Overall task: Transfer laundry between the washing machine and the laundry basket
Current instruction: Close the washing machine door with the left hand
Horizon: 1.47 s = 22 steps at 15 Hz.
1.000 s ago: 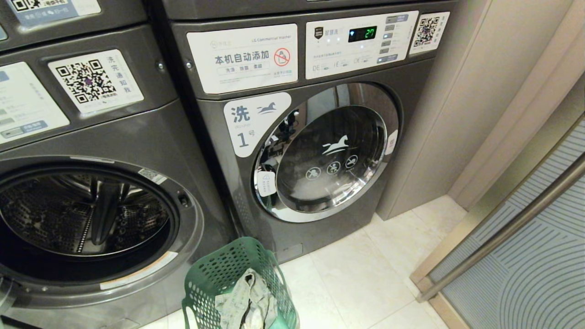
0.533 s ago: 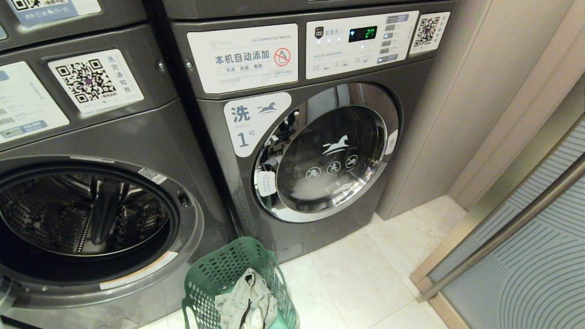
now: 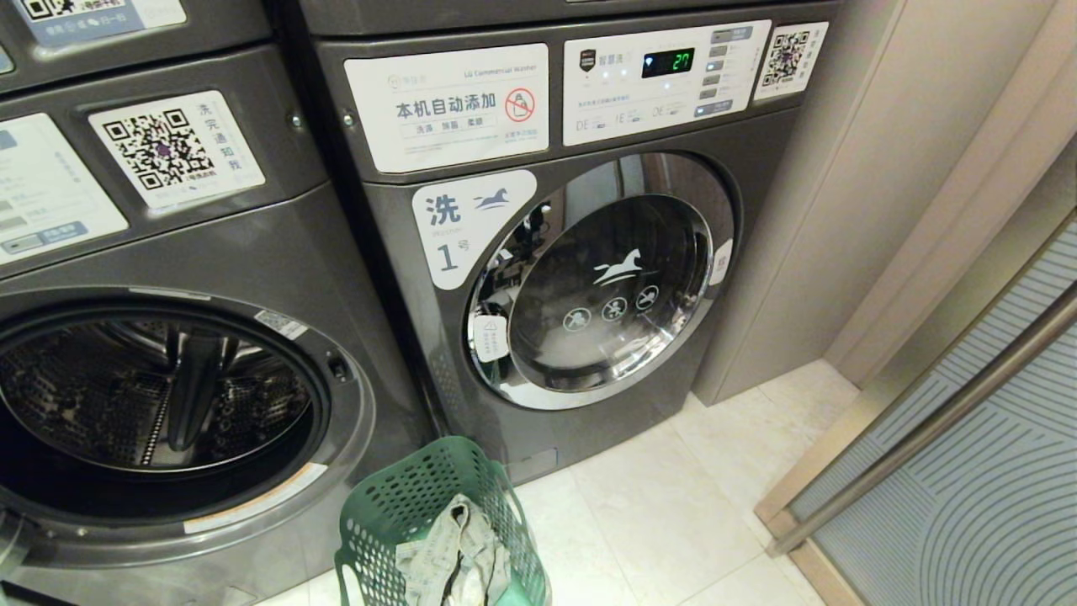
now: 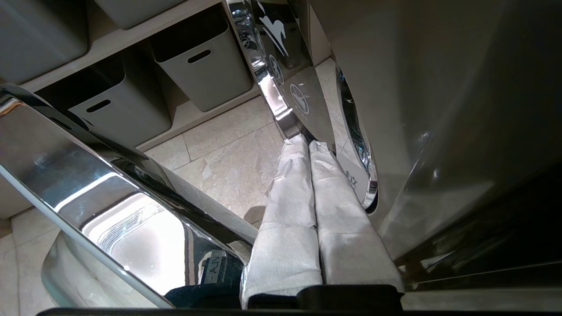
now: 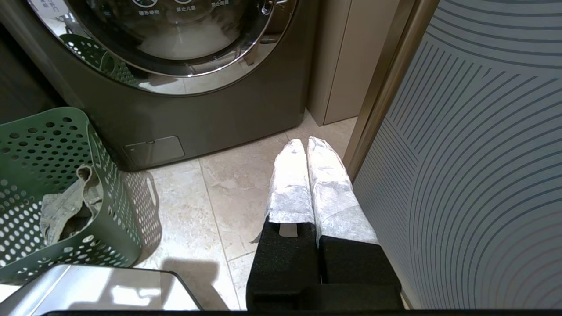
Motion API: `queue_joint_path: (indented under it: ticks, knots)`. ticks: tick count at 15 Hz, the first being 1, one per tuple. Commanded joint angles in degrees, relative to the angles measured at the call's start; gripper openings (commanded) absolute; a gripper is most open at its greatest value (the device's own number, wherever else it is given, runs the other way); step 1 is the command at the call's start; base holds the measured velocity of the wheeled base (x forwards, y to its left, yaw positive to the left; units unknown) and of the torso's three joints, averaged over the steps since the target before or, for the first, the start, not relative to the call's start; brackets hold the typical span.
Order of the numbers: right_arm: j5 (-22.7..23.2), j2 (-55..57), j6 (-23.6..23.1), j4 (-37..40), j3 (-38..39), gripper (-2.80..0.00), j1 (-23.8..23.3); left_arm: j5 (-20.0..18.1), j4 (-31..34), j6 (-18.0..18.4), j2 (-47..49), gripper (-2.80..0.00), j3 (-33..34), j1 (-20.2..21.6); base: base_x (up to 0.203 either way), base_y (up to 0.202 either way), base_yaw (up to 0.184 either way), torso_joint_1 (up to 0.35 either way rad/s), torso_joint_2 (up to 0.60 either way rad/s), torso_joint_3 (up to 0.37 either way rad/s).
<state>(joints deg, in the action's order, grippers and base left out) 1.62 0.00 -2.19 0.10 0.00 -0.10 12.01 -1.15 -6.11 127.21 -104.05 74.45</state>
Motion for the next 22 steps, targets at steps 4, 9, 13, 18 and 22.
queue_joint_path:
  ticks: [4,9,13,18,22]
  knots:
    - [0.0,0.0,0.0,0.0,0.0,-2.80,0.0,0.6,4.0,0.0,-0.8,-2.80,0.2,0.0,0.000,0.000,0.000,0.000,0.00,0.000]
    - [0.0,0.1,-0.1,0.0,0.0,-2.80,0.0,2.1,8.0,1.4,-3.9,-2.80,3.1,0.1,0.000,0.000,0.000,0.000,0.00,0.000]
    - [0.0,0.0,0.0,0.0,0.0,-2.80,0.0,3.1,9.4,1.7,-7.3,-2.80,8.0,0.1,0.000,0.000,0.000,0.000,0.00,0.000]
    - [0.0,0.0,0.0,0.0,0.0,-2.80,0.0,3.1,10.9,1.6,-11.6,-2.80,13.1,0.0,0.000,0.000,0.000,0.000,0.00,0.000]
    - [0.0,0.0,-0.1,0.0,0.0,-2.80,0.0,3.1,10.8,1.5,-13.5,-2.80,16.6,0.0,0.000,0.000,0.000,0.000,0.00,0.000]
